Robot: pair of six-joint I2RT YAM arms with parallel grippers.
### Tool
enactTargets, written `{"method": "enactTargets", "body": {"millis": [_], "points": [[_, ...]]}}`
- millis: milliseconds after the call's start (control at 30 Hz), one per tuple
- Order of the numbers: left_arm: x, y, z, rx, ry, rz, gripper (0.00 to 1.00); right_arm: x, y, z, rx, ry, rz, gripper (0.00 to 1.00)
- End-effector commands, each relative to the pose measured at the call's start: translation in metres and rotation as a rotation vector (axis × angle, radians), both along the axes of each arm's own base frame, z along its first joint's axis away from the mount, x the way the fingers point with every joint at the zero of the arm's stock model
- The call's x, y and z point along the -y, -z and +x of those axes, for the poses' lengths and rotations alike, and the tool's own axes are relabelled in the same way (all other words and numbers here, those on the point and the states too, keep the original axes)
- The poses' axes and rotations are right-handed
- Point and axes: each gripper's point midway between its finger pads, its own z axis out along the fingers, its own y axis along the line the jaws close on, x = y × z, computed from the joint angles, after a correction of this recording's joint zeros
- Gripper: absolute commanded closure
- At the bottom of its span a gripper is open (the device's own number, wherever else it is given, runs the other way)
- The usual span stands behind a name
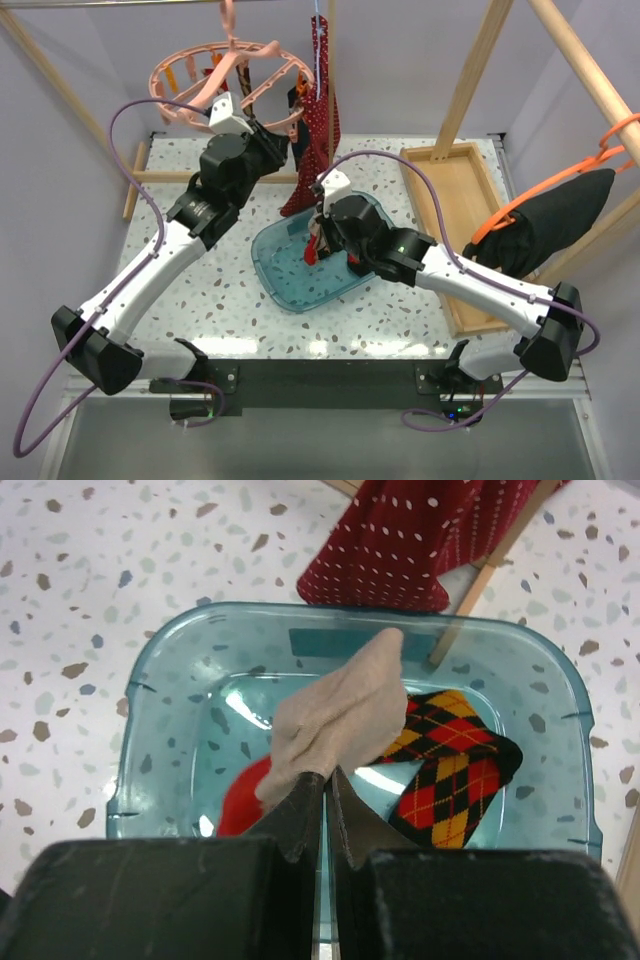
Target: Remove the socks clipped to the hanger
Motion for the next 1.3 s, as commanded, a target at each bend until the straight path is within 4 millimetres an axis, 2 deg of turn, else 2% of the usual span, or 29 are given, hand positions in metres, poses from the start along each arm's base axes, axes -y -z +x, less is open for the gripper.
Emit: {"method": "enactTargets", "body": {"millis": [0,33,133,167,233,267,400,567,700,767,900,933,967,1000,1033,1067,1100,1133,1200,1267], "points": [[0.004,-0.022,-0.017,0.129,0.113,0.1,0.99,0.009,0.008,0.017,-0.059,0.095,0.033,1.0],[0.002,-0.016,-0.018,0.123,0.113,0.127,0.97,0.011,0.013,0.02,-0.078,0.104,0.028,1.0],[-0.013,-0.01,-0.018,0.112,0.063,0.213,0.94,0.01,0.025,0.022,-0.126,0.103,0.004,0.83],[-0.021,-0.01,-0.017,0.11,0.025,0.233,0.93,0.009,0.028,0.022,-0.135,0.101,-0.001,0.72],[-0.028,-0.009,-0.015,0.113,-0.005,0.282,0.91,0.007,0.032,0.019,-0.155,0.081,-0.004,0.6],[-0.033,-0.008,-0.013,0.11,-0.028,0.297,0.91,0.005,0.034,0.019,-0.16,0.074,-0.001,0.46],[-0.043,-0.016,-0.013,0.125,-0.066,0.343,0.91,-0.002,0.027,0.015,-0.151,0.029,0.031,0.24],[-0.061,-0.024,-0.015,0.13,-0.128,0.363,0.89,-0.029,-0.011,0.015,-0.096,-0.093,0.133,0.26],[-0.071,-0.021,-0.016,0.102,-0.156,0.372,0.87,-0.059,-0.056,0.015,-0.026,-0.201,0.275,0.36],[-0.081,-0.02,-0.012,0.082,-0.179,0.364,0.87,-0.072,-0.07,0.011,-0.014,-0.26,0.321,0.43],[-0.105,-0.01,0.001,0.036,-0.195,0.336,0.88,-0.097,-0.095,0.015,0.016,-0.328,0.42,0.49],[-0.114,-0.009,0.005,0.033,-0.202,0.33,0.89,-0.104,-0.088,0.02,0.005,-0.327,0.414,0.51],[-0.119,-0.009,0.007,0.032,-0.211,0.337,0.88,-0.108,-0.09,0.022,0.007,-0.327,0.418,0.52],[-0.122,-0.011,0.007,0.035,-0.222,0.345,0.88,-0.112,-0.1,0.025,0.019,-0.333,0.437,0.52],[-0.13,-0.012,0.008,0.031,-0.247,0.351,0.88,-0.12,-0.092,0.03,0.004,-0.336,0.43,0.53],[-0.134,-0.016,0.009,0.037,-0.258,0.355,0.88,-0.125,-0.093,0.031,0.003,-0.339,0.435,0.53],[-0.137,-0.017,0.008,0.036,-0.264,0.358,0.88,-0.129,-0.103,0.035,0.012,-0.34,0.449,0.53],[-0.144,-0.019,0.009,0.036,-0.278,0.356,0.88,-0.136,-0.096,0.039,0.0,-0.344,0.441,0.53],[-0.15,-0.026,0.007,0.043,-0.283,0.35,0.88,-0.139,-0.104,0.046,0.03,-0.337,0.446,0.53],[-0.157,-0.037,0.003,0.059,-0.294,0.343,0.88,-0.14,-0.099,0.058,0.048,-0.296,0.425,0.5]]}}
